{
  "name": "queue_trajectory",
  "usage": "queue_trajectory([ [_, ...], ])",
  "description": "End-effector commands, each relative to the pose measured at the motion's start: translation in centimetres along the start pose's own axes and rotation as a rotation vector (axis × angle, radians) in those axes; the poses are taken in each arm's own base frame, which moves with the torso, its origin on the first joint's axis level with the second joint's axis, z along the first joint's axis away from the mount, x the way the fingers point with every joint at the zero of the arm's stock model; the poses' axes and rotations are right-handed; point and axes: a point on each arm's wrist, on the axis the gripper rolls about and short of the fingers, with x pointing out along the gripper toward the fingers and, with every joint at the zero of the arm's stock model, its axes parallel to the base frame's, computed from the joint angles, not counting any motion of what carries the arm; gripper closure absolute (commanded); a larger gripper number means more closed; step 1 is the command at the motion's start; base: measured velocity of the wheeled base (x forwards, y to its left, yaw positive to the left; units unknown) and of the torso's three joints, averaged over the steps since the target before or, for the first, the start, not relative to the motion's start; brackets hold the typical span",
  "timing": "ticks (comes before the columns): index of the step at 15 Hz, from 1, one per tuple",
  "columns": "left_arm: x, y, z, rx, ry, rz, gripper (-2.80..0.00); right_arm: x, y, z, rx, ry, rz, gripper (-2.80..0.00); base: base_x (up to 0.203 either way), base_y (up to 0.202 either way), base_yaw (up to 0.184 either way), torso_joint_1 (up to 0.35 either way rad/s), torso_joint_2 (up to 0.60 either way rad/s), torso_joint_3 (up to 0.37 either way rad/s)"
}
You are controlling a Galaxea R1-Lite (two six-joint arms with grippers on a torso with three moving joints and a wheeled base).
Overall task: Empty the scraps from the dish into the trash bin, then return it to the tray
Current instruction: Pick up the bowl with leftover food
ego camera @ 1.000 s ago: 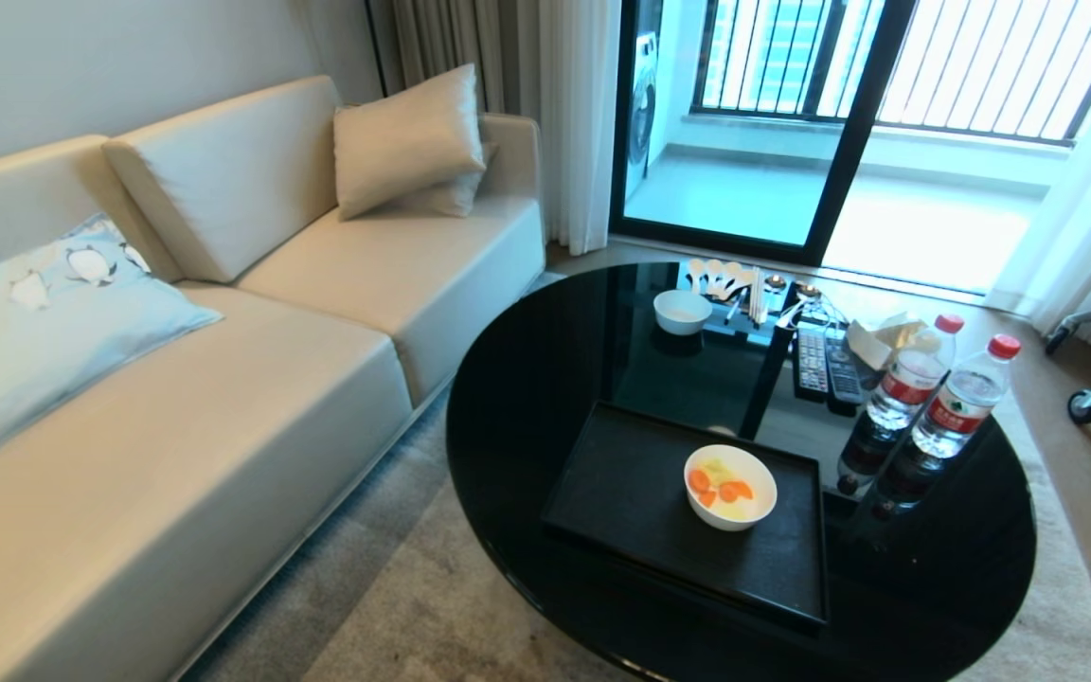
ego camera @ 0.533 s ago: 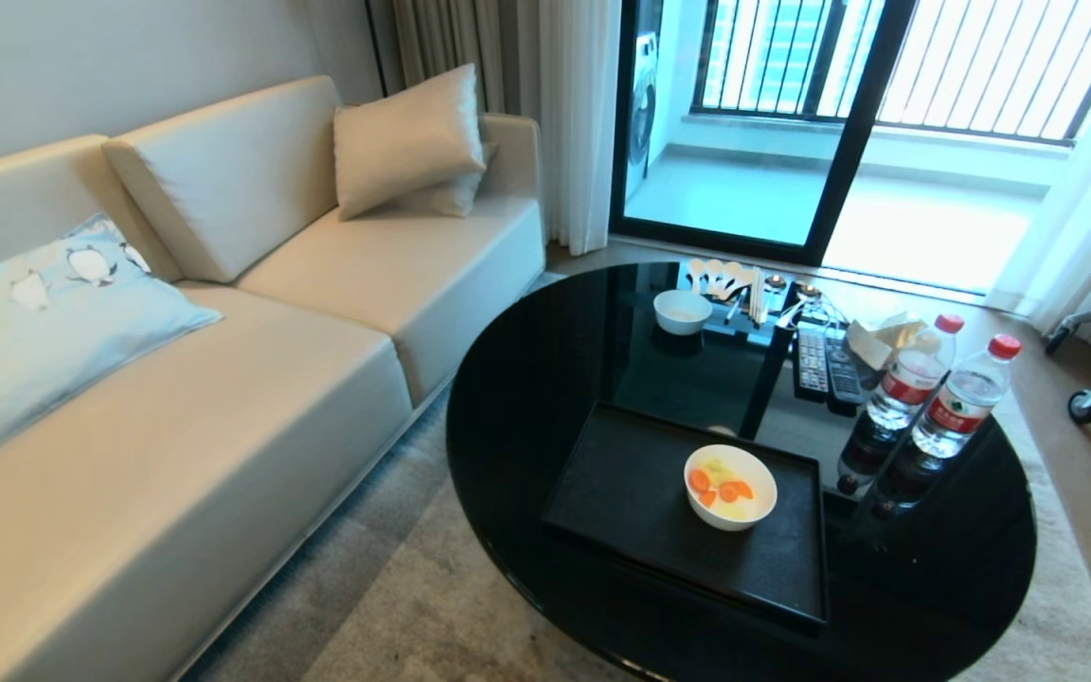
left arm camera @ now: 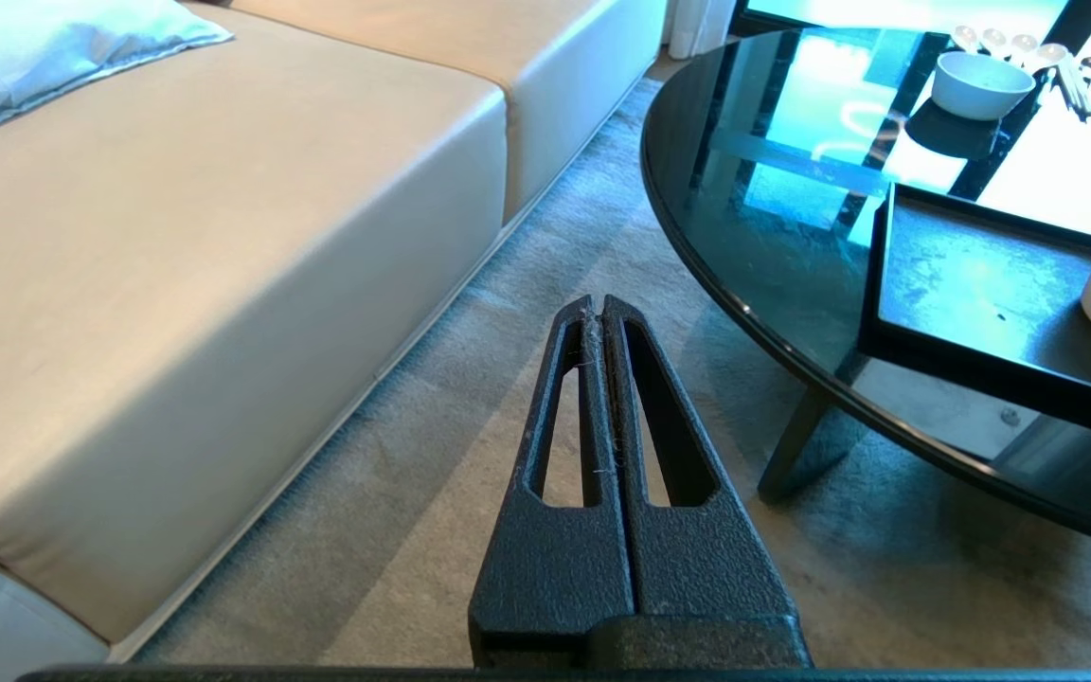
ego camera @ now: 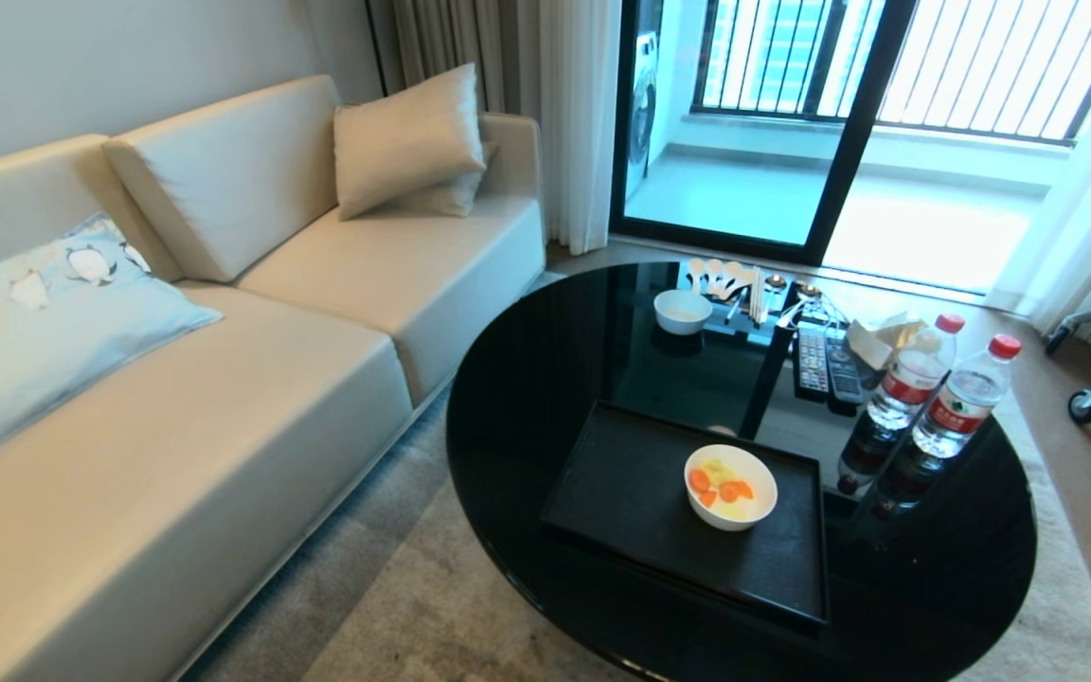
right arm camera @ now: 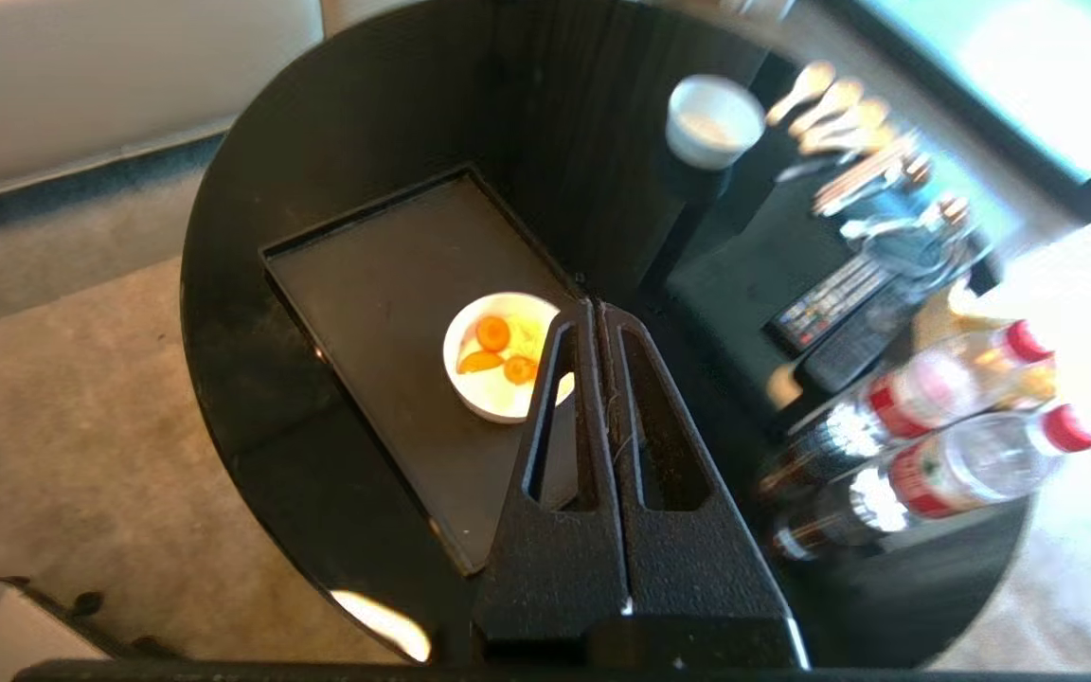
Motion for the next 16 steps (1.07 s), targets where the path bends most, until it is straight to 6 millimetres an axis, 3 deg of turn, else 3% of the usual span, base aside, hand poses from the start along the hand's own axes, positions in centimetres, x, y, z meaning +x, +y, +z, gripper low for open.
queue_trajectory([
  [1, 0.0, 0.0, 0.0, -0.001, -0.001, 0.000, 0.00, 6.4, -2.6, -0.8, 0.096, 0.151, 0.053, 0.00, 0.000, 0.000, 0.000, 0.000, 0.00, 0.000],
  [4, 0.0, 0.0, 0.0, -0.001, -0.001, 0.000, 0.00, 10.4, -3.6, -2.7, 0.277, 0.294, 0.027, 0.00, 0.000, 0.000, 0.000, 0.000, 0.00, 0.000],
  [8, 0.0, 0.0, 0.0, -0.001, -0.001, 0.000, 0.00, 15.7, -2.3, -4.8, 0.600, 0.467, -0.088, 0.00, 0.000, 0.000, 0.000, 0.000, 0.00, 0.000],
  [12, 0.0, 0.0, 0.0, -0.001, 0.000, 0.000, 0.00, 20.0, 0.4, -7.1, 0.740, 0.611, -0.140, 0.00, 0.000, 0.000, 0.000, 0.000, 0.00, 0.000],
  [16, 0.0, 0.0, 0.0, -0.001, -0.001, 0.000, 0.00, 22.4, 3.3, -7.9, 0.691, 0.677, -0.132, 0.00, 0.000, 0.000, 0.000, 0.000, 0.00, 0.000],
])
